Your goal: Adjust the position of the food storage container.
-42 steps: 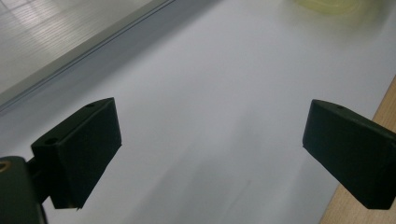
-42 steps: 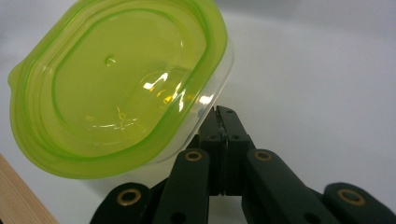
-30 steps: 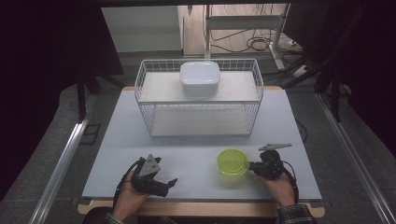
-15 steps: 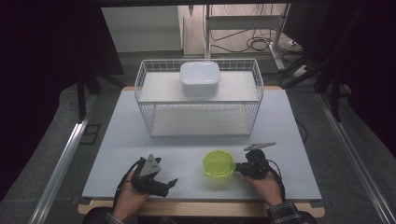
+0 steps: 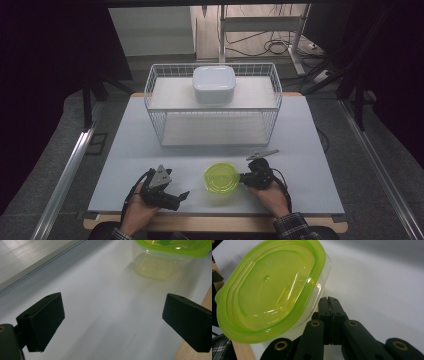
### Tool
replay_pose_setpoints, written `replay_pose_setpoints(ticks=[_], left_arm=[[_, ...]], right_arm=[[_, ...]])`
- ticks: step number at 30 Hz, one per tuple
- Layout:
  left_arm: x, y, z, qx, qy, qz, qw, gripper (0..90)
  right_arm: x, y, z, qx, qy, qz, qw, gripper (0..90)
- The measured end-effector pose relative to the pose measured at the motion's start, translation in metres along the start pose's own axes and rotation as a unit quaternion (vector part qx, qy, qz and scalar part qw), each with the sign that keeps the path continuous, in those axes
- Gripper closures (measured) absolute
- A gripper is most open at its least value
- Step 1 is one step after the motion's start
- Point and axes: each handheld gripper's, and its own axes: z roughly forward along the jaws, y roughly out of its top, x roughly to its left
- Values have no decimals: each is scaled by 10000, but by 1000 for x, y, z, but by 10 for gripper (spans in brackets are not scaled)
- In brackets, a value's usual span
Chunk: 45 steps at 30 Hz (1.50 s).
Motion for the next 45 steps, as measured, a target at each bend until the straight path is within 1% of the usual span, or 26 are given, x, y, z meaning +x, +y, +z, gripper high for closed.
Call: replay_pose_setpoints(ticks=[6, 9, 12, 15, 17, 20, 24, 27, 30, 34, 37, 41, 45], left_arm=[[0, 0, 0, 5, -11, -2, 10000, 38], [0, 0, 1, 9, -13, -4, 10000, 38], [1, 0, 0, 21, -17, 2, 10000, 38], [1, -1, 0, 19, -24, -14, 10000, 38], [1, -1, 0, 18, -23, -19, 10000, 38], [2, -1, 0, 17, -26, -35, 10000, 38], [3, -2, 0, 14, -38, -55, 10000, 38], [4, -3, -1, 32, -47, -51, 10000, 38], [4, -3, 0, 33, -55, -59, 10000, 38], [3, -3, 0, 53, -45, -43, 10000, 38], [4, -3, 0, 60, -43, -40, 10000, 38], [4, -3, 0, 75, -51, -38, 10000, 38], [3, -3, 1, 80, -56, -29, 9999, 38]], right_arm=[[3, 6, 9, 5, 80, -9, 10000, 898], [3, 8, 12, 35, 70, -49, 10000, 898], [2, 7, 11, 55, -48, -112, 9999, 893], [-2, 8, 6, -17, -145, -115, 9998, 878], [-4, 8, 1, -75, -280, -206, 9994, 855], [-7, 7, -6, -174, -483, -331, 9981, 792], [-7, 5, -15, -254, -751, -549, 9953, 680], [-5, 2, -22, -248, -902, -701, 9931, 622], [-5, -1, -30, -273, -1015, -764, 9915, 549], [-4, -6, -40, -340, -1111, -791, 9901, 441], [-6, -9, -45, -384, -1179, -815, 9889, 359], [-11, -12, -47, -362, -1172, -783, 9894, 280], [-13, -12, -46, -419, -1073, -769, 9904, 203]])
